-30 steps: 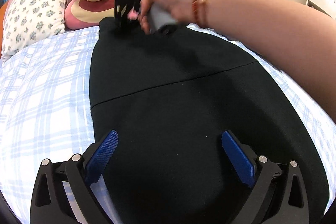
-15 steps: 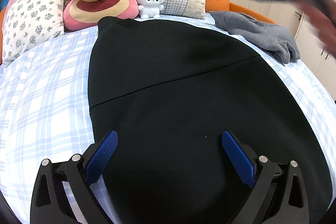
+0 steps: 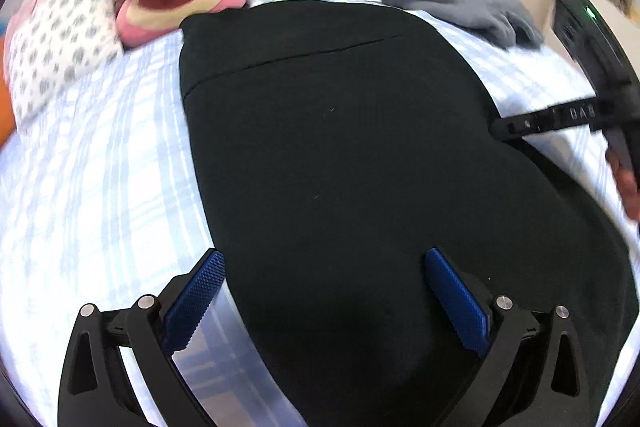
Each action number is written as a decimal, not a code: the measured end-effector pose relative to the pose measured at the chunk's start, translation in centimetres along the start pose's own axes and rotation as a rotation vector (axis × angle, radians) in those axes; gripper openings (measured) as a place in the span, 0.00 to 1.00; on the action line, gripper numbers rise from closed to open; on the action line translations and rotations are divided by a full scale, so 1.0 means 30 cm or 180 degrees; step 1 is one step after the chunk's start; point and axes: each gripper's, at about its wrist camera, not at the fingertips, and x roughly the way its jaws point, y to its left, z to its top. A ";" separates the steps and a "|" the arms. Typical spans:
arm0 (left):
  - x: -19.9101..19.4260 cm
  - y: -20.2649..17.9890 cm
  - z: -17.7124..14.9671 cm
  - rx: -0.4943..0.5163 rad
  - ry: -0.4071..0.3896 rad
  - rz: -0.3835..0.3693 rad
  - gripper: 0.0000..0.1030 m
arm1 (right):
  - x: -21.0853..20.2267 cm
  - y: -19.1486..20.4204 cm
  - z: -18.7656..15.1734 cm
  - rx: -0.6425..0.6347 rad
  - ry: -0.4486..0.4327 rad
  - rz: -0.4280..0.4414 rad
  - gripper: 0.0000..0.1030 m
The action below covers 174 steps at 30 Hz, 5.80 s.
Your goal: Fold large clothes
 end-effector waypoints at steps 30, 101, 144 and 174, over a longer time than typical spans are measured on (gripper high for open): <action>-0.272 0.119 -0.343 -0.0897 0.0643 -0.0684 0.98 | -0.279 -0.009 -0.469 0.0615 0.0634 0.1097 0.88; -0.188 0.248 -0.065 -0.2880 0.1212 -0.3113 0.37 | -0.223 -0.006 -0.136 0.1286 0.0778 0.2198 0.15; -0.184 0.496 0.454 -0.2522 0.0482 -0.2481 0.97 | -0.326 0.194 0.308 0.0106 -0.0213 0.1354 0.51; -0.144 0.318 0.323 -0.1292 0.0814 -0.1827 0.97 | -0.256 0.060 0.188 -0.0105 -0.0049 0.0618 0.70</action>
